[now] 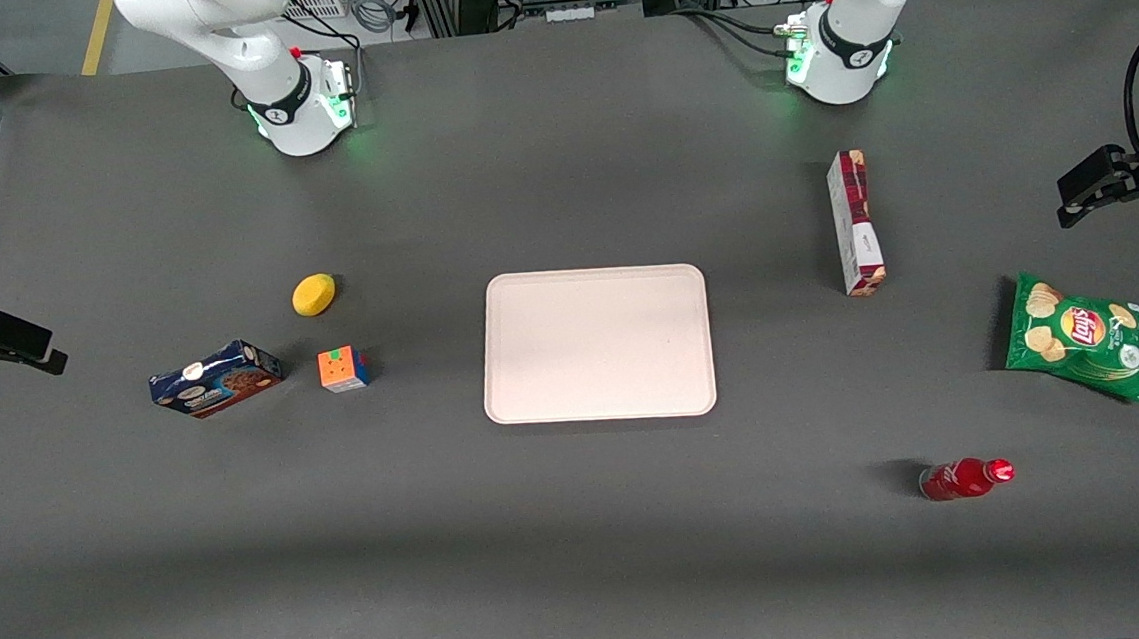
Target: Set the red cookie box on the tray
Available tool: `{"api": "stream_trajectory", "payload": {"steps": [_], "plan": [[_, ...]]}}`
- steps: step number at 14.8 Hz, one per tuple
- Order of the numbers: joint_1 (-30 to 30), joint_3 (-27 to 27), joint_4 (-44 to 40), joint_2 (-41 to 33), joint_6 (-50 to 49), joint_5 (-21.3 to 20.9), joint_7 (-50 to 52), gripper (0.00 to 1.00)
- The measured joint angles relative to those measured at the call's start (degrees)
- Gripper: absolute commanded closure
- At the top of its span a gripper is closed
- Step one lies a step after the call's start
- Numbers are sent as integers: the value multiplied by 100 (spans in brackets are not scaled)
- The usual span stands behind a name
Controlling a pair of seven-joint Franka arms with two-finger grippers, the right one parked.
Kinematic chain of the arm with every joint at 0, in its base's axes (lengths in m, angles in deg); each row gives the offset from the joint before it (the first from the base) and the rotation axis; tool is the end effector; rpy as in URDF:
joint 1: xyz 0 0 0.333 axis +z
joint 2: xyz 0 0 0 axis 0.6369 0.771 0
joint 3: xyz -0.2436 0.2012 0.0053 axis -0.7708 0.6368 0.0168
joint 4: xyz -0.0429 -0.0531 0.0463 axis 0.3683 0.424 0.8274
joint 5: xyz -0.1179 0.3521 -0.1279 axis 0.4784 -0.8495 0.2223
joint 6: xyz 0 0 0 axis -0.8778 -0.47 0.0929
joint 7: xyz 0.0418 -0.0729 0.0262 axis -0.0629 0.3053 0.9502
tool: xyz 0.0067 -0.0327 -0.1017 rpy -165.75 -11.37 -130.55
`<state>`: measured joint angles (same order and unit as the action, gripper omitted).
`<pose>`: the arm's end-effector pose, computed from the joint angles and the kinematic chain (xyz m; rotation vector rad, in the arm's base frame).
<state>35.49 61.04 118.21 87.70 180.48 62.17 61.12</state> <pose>0.5551 0.0139 0.6189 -3.1111 0.1612 -0.0823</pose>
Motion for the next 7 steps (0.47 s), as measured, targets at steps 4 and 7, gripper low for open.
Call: {"api": "stream_trajectory", "payload": {"steps": [4,7], "plan": [[2,2,0,0,0,0,0,0],[1,-1,53,-1,-163,1,0,0]]}}
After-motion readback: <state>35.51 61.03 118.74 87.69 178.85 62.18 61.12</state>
